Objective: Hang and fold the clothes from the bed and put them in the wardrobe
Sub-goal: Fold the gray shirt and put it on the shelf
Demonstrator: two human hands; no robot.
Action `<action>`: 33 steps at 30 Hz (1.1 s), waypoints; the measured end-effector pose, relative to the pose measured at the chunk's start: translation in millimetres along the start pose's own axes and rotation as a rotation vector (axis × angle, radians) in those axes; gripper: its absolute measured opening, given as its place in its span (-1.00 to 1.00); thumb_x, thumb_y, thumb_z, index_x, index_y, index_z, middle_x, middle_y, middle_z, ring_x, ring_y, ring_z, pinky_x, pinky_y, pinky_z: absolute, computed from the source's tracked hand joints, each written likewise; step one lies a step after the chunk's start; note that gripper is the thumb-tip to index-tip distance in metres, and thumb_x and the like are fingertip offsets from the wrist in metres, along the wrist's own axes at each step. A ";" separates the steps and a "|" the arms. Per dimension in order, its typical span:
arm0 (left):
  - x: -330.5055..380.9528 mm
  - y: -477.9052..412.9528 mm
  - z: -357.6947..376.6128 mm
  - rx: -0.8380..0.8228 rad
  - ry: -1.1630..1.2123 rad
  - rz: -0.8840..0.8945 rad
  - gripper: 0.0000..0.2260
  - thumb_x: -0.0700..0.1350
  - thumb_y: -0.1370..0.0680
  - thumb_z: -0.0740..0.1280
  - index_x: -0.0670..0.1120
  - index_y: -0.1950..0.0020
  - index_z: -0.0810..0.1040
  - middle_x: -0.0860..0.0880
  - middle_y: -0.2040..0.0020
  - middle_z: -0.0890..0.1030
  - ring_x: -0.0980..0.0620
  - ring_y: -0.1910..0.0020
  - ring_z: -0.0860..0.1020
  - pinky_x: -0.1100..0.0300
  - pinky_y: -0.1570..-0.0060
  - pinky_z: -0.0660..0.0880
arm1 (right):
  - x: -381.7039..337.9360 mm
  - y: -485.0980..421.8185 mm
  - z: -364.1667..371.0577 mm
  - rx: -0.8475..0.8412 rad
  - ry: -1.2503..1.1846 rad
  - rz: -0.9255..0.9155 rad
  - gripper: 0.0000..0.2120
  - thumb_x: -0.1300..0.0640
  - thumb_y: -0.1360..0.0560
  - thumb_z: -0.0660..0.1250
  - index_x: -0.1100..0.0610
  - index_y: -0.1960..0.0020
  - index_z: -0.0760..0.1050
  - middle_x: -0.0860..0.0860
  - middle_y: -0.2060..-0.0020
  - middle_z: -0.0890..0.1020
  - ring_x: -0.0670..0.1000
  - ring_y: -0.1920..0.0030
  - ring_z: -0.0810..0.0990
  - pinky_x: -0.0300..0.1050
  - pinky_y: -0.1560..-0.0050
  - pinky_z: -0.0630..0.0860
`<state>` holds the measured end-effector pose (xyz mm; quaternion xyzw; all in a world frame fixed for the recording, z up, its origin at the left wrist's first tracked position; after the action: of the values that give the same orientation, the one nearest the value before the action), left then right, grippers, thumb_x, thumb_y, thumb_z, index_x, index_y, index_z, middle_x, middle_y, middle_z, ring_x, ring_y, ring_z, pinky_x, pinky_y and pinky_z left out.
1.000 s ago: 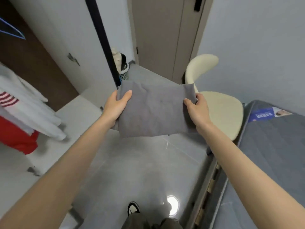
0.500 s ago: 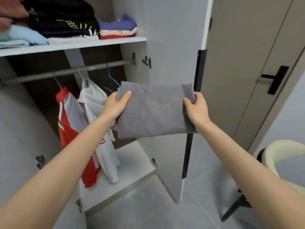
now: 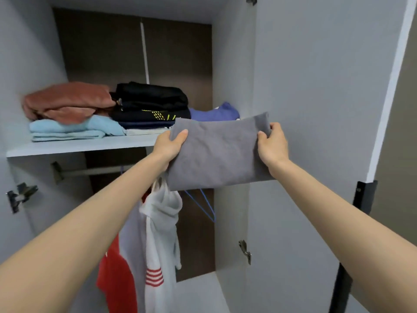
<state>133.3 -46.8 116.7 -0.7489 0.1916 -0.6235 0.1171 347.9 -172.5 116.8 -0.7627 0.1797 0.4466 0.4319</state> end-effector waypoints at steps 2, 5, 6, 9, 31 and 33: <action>7.3 -21.9 2.3 0.013 -0.011 0.015 -0.65 0.06 -0.59 0.27 -0.15 -0.25 0.51 -0.06 -0.13 0.57 0.01 0.03 0.53 0.22 0.16 0.40 | -10.9 -21.5 8.0 0.017 0.080 -0.039 -0.78 0.12 -0.61 0.11 0.11 -0.23 0.37 0.13 -0.16 0.56 0.20 -0.12 0.51 -0.05 0.02 0.35; 22.9 -68.1 9.3 0.025 -0.011 0.023 -0.66 0.05 -0.62 0.22 -0.10 -0.31 0.46 0.01 -0.06 0.50 0.12 0.17 0.44 0.30 0.31 0.32 | -33.2 -66.0 24.0 0.080 0.221 -0.159 -0.79 0.11 -0.62 0.10 0.11 -0.22 0.38 0.16 -0.14 0.57 0.24 -0.11 0.51 -0.06 0.10 0.27; 28.7 -83.8 11.4 0.019 -0.012 0.017 -0.66 0.03 -0.63 0.19 -0.11 -0.34 0.43 0.01 -0.08 0.48 0.11 0.13 0.44 0.29 0.24 0.34 | -40.7 -80.2 30.4 0.097 0.284 -0.219 -0.79 0.12 -0.63 0.08 0.12 -0.22 0.37 0.17 -0.13 0.57 0.25 -0.10 0.51 -0.05 0.11 0.26; 41.9 -131.9 19.2 -0.013 -0.012 0.005 -0.66 -0.01 -0.65 0.14 -0.12 -0.38 0.37 -0.04 -0.23 0.49 0.01 -0.05 0.45 0.19 0.00 0.34 | -58.8 -125.3 52.8 0.125 0.451 -0.375 -0.80 0.15 -0.64 0.04 0.15 -0.18 0.36 0.19 -0.10 0.56 0.27 -0.05 0.50 -0.02 0.15 0.22; 17.5 -372.3 130.2 0.014 -0.795 0.230 -0.48 -0.37 -0.54 0.20 -0.20 -0.46 0.12 -0.25 -0.42 0.08 -0.24 -0.23 0.35 0.06 0.06 0.33 | -6.8 -357.3 218.8 0.029 1.043 -0.611 -0.82 0.28 -0.59 0.13 0.19 -0.18 0.31 0.14 -0.16 0.50 0.18 -0.15 0.48 -0.02 0.14 0.35; 13.9 -371.3 132.3 0.058 -0.976 0.254 -0.52 -0.35 -0.52 0.26 -0.19 -0.40 0.21 -0.25 -0.46 0.00 -0.25 -0.28 0.29 0.01 -0.06 0.38 | 0.2 -362.3 225.3 0.020 1.005 -0.623 -0.76 0.30 -0.57 0.16 0.19 -0.22 0.29 0.13 -0.18 0.48 0.17 -0.18 0.44 -0.01 0.06 0.40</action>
<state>317.2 272.6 257.1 -0.9203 0.1866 -0.1868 0.2886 468.5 215.9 245.8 -0.8936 0.1337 -0.1189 0.4117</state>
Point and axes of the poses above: each hand's wrist, its own y-axis away from the middle knuckle, its own z-axis out of the palm, x = y × z, the point moved 3 cm from there along -y, towards the middle knuckle
